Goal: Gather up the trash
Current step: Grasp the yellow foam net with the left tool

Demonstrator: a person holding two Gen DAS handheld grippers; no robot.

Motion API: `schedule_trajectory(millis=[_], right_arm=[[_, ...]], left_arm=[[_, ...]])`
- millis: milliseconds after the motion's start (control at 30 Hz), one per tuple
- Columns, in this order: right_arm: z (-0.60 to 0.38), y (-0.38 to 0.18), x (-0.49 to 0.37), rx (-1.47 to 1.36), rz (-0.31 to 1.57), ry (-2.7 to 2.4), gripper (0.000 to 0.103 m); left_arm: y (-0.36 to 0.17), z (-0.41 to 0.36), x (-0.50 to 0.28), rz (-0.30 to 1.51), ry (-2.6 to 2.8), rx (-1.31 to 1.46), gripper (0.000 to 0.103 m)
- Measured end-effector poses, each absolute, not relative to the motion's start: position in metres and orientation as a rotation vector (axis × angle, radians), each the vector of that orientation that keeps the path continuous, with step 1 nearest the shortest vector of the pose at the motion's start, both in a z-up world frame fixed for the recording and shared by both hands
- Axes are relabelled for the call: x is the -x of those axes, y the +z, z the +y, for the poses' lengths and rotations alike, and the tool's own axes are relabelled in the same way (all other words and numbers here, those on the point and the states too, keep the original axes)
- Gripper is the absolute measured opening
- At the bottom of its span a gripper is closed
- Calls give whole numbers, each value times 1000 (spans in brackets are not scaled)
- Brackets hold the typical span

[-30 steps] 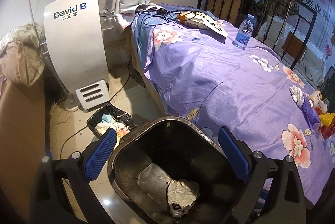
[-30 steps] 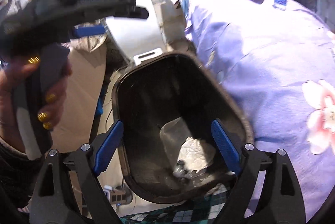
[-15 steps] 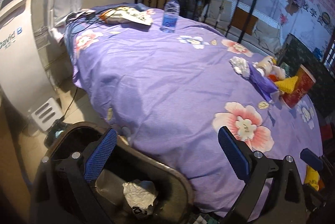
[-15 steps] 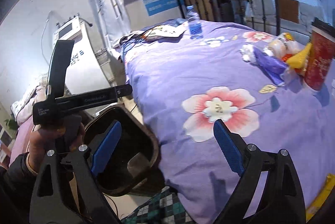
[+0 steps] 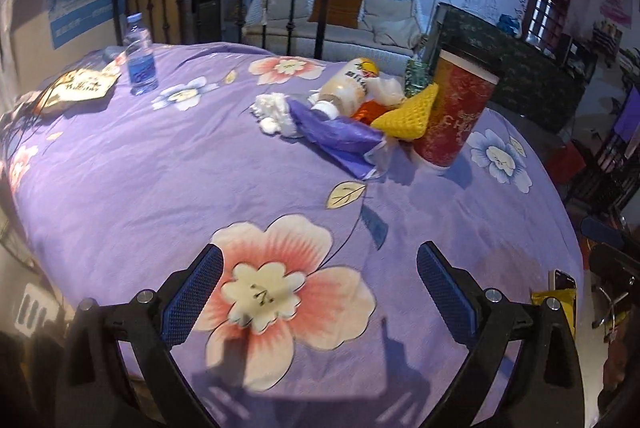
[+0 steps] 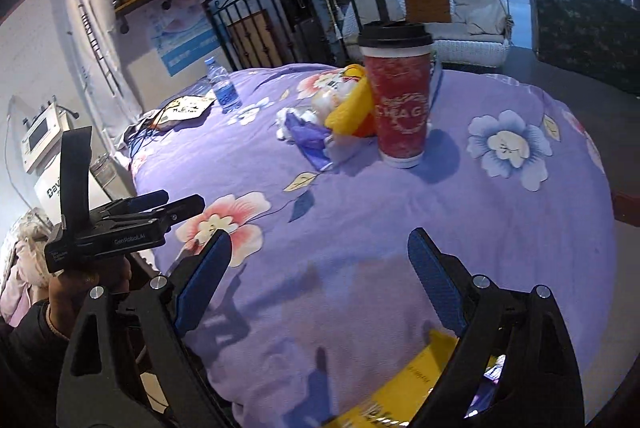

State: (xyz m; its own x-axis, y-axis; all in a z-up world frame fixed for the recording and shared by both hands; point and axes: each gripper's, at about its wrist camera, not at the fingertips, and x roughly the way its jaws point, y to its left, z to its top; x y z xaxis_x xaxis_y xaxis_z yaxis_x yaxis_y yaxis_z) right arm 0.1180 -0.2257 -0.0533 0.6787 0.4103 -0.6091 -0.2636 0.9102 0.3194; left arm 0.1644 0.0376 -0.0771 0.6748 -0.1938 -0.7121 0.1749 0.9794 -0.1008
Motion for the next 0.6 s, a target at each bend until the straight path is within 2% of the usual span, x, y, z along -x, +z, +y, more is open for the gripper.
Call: schedule_trajectory(millis=[200, 500, 533, 567, 600], right_arm=[[-260, -56, -155, -188, 738, 316, 89], [-283, -78, -197, -180, 797, 293, 89], [-284, -79, -200, -175, 799, 293, 89], [-286, -80, -203, -170, 800, 291, 89], [-287, -81, -206, -165, 801, 288, 89]], left_arm=[[-76, -13, -218, 786, -275, -75, 95], [-94, -72, -295, 778, -301, -251, 87], [-96, -74, -301, 783, -300, -259, 79], [-98, -74, -305, 789, -297, -259, 66], [-99, -73, -309, 795, -301, -250, 59]])
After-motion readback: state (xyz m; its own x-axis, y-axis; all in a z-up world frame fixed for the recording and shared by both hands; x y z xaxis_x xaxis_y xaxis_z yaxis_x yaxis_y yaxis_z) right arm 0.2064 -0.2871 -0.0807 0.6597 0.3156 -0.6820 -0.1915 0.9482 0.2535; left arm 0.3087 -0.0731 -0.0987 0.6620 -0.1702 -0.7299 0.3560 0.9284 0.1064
